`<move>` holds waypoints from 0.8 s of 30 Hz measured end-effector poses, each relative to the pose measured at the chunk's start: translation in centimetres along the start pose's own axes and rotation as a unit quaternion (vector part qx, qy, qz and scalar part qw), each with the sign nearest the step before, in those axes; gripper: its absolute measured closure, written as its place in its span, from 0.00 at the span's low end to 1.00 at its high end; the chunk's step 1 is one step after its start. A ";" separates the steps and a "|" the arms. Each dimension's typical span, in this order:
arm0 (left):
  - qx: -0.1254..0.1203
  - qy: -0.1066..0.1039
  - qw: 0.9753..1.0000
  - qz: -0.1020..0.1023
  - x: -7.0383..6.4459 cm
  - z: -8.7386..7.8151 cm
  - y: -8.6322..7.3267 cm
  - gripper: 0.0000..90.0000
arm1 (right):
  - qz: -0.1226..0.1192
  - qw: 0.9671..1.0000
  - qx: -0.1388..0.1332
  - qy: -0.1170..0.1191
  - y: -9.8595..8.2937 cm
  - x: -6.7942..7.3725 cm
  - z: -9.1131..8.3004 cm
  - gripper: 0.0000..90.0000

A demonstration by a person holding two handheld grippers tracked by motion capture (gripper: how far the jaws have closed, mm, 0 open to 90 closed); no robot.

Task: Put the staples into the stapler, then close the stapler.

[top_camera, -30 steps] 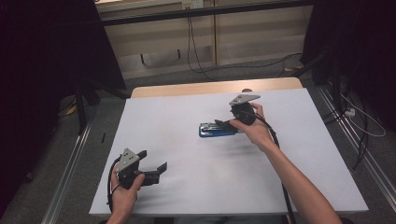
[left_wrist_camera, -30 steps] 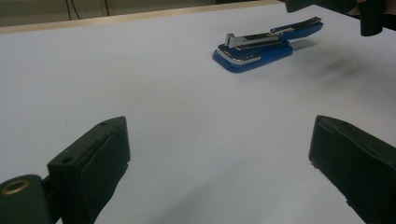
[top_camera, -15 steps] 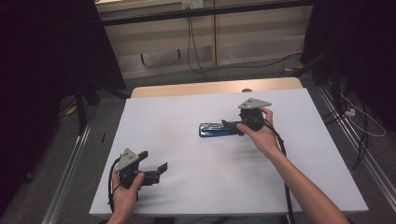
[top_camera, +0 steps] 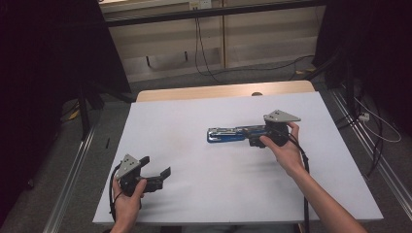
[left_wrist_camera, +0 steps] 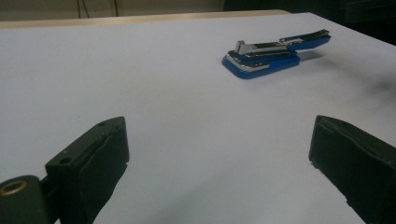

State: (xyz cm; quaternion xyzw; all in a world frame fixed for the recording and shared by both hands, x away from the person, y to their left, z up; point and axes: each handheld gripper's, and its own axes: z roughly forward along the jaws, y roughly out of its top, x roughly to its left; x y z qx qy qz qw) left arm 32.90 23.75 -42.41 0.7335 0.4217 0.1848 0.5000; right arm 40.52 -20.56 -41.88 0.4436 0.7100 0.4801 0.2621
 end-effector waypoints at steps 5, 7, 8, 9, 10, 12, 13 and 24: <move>0.003 -0.008 1.000 0.012 -0.2 0.2 0.0 0.05 | 0.003 1.000 -0.003 -0.005 -0.5 -0.6 -1.2 0.03; 0.005 -0.009 1.000 0.013 -0.3 0.4 -0.1 0.05 | 0.004 1.000 -0.005 -0.009 -0.6 -0.8 -1.6 0.04; 0.009 -0.009 1.000 0.016 -0.2 0.6 -0.1 0.05 | 0.008 1.000 -0.003 -0.011 -0.9 -1.0 -1.9 0.03; 0.009 -0.009 1.000 0.020 -0.2 0.7 -0.1 0.05 | 0.008 1.000 -0.003 -0.011 -0.9 -1.0 -1.9 0.03; 0.014 -0.012 0.999 0.027 -0.3 0.9 -0.1 0.05 | 0.003 1.000 -0.001 -0.014 -1.0 -1.1 -2.1 0.03; 0.010 -0.018 0.999 0.025 -0.4 1.1 0.0 0.05 | 0.003 1.000 -0.002 -0.018 -1.3 -1.1 -2.4 0.03; 0.011 -0.018 0.999 0.030 -0.6 1.1 0.1 0.05 | 0.002 1.000 -0.004 -0.025 -1.5 -1.2 -2.6 0.02; 0.024 -0.055 0.997 0.050 -2.9 2.7 0.6 0.09 | 0.019 0.999 0.005 -0.042 -3.7 -1.9 -4.0 0.03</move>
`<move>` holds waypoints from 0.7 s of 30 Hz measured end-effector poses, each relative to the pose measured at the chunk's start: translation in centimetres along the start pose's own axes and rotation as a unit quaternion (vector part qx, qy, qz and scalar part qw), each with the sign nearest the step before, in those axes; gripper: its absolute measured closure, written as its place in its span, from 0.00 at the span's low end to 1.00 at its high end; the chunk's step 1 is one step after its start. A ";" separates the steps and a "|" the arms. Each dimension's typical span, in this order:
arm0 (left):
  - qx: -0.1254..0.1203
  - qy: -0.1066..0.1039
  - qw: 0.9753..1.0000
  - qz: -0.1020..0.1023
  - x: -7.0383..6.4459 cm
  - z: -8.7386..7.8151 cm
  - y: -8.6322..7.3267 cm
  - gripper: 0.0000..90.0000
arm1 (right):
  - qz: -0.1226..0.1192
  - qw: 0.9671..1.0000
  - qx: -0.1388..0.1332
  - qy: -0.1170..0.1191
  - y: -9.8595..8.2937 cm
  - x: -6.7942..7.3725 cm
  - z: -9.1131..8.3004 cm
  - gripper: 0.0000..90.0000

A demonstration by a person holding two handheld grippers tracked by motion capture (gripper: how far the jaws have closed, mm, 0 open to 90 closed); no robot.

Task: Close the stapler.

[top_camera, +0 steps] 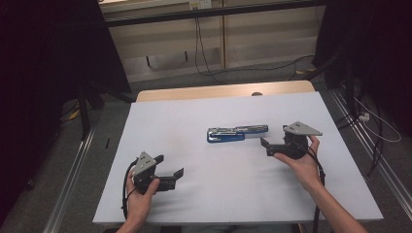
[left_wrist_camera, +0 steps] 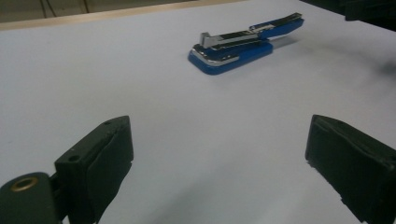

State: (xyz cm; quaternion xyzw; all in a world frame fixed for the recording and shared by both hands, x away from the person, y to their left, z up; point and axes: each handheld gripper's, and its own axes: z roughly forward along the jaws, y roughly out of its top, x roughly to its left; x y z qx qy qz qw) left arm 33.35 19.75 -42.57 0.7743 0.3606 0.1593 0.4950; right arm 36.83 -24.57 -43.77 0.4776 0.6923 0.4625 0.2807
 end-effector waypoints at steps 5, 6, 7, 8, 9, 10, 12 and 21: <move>-0.006 -0.006 1.000 0.015 -0.9 0.6 0.6 0.09 | 0.000 1.000 0.004 0.002 -0.5 0.2 -0.2 0.05; -0.008 -0.005 1.000 0.018 -0.9 0.8 0.7 0.09 | 0.001 1.000 0.003 0.003 -0.5 0.2 -0.3 0.05; -0.010 -0.001 1.000 0.020 -1.0 1.1 0.8 0.09 | 0.002 1.000 0.002 0.002 -0.5 0.2 -0.3 0.07; -0.014 0.003 0.999 0.032 -1.0 1.4 1.0 0.09 | -0.004 1.000 0.003 0.000 -0.5 0.1 -0.4 0.08; -0.013 0.009 0.999 0.041 -1.1 1.6 1.1 0.09 | -0.008 1.000 0.005 -0.002 -0.5 0.1 -0.4 0.09; -0.014 0.011 0.999 0.045 -1.1 1.9 1.2 0.09 | -0.007 1.000 0.005 -0.003 -0.5 0.0 -0.3 0.09; -0.017 0.002 0.999 0.035 -1.2 2.5 1.5 0.09 | -0.007 1.000 0.008 -0.006 -0.6 -0.1 -0.3 0.12; -0.017 -0.024 0.999 0.014 -0.8 5.5 2.9 0.07 | -0.021 1.000 0.015 0.005 -0.6 -0.3 0.1 0.21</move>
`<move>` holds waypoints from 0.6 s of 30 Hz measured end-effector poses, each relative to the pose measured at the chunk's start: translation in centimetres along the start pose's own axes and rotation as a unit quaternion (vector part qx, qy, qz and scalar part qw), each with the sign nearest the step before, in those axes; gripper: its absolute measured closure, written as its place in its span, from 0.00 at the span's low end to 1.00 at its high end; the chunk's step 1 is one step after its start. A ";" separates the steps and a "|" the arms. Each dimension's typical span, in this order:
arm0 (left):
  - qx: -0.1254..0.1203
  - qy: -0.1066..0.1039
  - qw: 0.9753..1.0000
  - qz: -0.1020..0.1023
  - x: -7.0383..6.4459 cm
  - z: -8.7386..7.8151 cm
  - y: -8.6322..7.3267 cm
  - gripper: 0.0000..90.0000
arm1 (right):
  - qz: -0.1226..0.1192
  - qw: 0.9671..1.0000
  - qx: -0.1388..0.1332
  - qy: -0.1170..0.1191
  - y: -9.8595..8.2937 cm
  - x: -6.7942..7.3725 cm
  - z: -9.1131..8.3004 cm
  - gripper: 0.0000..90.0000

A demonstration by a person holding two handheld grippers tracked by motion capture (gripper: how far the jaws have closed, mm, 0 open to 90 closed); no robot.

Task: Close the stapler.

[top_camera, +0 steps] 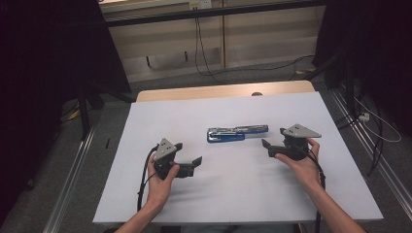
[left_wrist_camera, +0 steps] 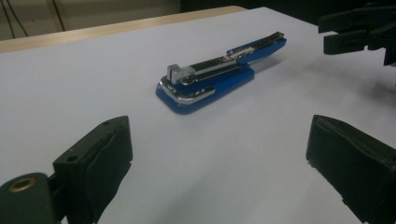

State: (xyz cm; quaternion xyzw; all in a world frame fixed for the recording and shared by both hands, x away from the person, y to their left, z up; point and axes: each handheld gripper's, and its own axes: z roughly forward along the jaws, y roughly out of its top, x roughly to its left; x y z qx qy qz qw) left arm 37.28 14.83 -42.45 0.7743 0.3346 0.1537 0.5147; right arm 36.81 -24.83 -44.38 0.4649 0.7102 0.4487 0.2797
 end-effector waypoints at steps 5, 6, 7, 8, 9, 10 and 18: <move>0.005 0.007 1.000 0.001 0.4 1.4 0.4 0.07 | 0.003 1.000 0.013 -0.002 -0.2 -0.3 0.2 0.27; 0.006 0.008 1.000 0.006 0.5 1.6 0.5 0.07 | 0.005 1.000 0.015 -0.002 -0.3 -0.4 0.3 0.27; 0.005 0.009 1.000 0.005 0.5 1.9 0.6 0.07 | 0.004 1.000 0.017 -0.002 -0.3 -0.4 0.3 0.28; 0.004 0.005 1.000 0.006 0.6 2.1 0.7 0.07 | 0.004 1.000 0.017 -0.001 -0.3 -0.4 0.4 0.29; 0.002 0.001 1.000 0.008 0.7 2.3 0.8 0.07 | 0.004 1.000 0.018 0.002 -0.3 -0.4 0.4 0.31; -0.001 0.001 1.000 0.008 0.8 2.5 0.9 0.07 | 0.003 1.000 0.018 0.003 -0.3 -0.5 0.5 0.32; 0.009 0.007 1.000 0.019 1.0 4.3 1.2 0.07 | -0.007 1.000 0.026 0.011 0.0 -0.8 1.5 0.54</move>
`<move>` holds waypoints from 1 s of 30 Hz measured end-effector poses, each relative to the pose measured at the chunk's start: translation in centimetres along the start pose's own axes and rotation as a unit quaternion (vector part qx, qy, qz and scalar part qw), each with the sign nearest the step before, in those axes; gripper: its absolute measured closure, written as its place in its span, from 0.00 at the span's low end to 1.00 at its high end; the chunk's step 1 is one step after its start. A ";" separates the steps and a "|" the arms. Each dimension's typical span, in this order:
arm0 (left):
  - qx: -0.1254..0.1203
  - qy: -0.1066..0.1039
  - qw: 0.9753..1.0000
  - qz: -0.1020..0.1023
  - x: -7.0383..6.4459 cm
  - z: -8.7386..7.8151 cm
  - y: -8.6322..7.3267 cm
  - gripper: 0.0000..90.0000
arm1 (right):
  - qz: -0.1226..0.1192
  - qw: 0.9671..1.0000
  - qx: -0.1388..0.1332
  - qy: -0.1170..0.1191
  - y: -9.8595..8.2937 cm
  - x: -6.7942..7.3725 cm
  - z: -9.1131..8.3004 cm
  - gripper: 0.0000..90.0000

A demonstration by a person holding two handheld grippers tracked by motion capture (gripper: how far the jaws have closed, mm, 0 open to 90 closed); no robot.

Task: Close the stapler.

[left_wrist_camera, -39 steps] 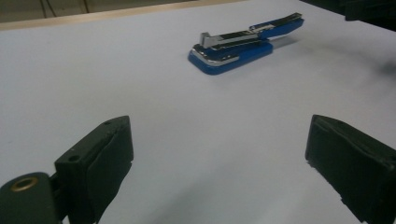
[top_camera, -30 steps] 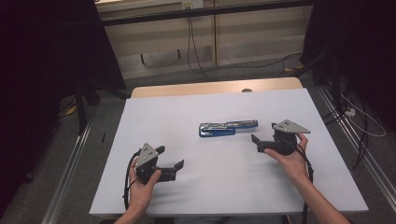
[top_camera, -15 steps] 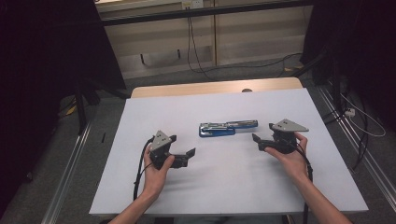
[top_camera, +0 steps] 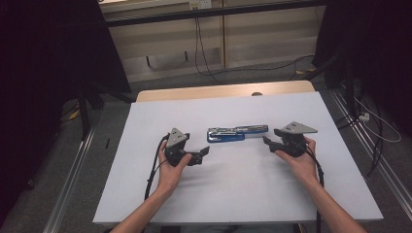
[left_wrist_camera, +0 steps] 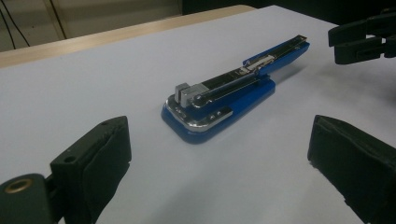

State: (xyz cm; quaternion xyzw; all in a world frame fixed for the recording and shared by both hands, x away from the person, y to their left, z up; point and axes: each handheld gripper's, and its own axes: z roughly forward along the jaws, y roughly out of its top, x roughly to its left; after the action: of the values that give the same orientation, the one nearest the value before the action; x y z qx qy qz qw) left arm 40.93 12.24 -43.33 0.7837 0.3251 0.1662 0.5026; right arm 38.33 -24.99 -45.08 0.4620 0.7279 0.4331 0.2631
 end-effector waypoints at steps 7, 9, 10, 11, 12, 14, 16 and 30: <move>0.000 -0.008 1.000 -0.001 0.3 1.2 0.6 0.06 | 0.003 1.000 -0.006 -0.001 0.0 -0.1 0.0 0.82; 0.002 -0.004 1.000 0.005 0.2 1.4 0.8 0.06 | 0.005 1.000 -0.011 0.002 0.0 -0.2 0.0 0.88; -0.002 -0.003 1.000 0.003 0.2 1.6 0.9 0.06 | 0.011 1.000 -0.017 0.008 0.0 -0.2 0.0 0.94; -0.006 -0.005 1.000 -0.001 0.3 1.7 0.9 0.06 | 0.010 1.000 -0.020 0.011 0.0 -0.3 0.0 0.99; -0.005 -0.003 1.000 -0.005 0.3 1.9 1.0 0.06 | 0.005 1.000 -0.020 0.006 0.0 -0.3 0.0 1.00; 0.005 -0.003 1.000 -0.002 0.4 2.4 1.2 0.06 | 0.011 1.000 -0.017 0.010 0.1 -0.3 0.1 1.00; 0.010 -0.006 1.000 -0.003 0.5 2.9 1.4 0.08 | 0.015 1.000 -0.013 0.011 0.1 -0.3 0.1 1.00; 0.023 0.000 0.999 -0.025 0.8 5.0 2.0 0.38 | -0.001 1.000 -0.001 0.013 0.1 -0.5 0.2 1.00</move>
State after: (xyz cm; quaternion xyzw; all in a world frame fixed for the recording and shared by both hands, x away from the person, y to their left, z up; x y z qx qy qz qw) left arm 45.11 8.85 -43.79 0.7867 0.3485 0.1459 0.4883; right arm 38.73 -25.40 -45.14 0.4552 0.7313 0.4396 0.2545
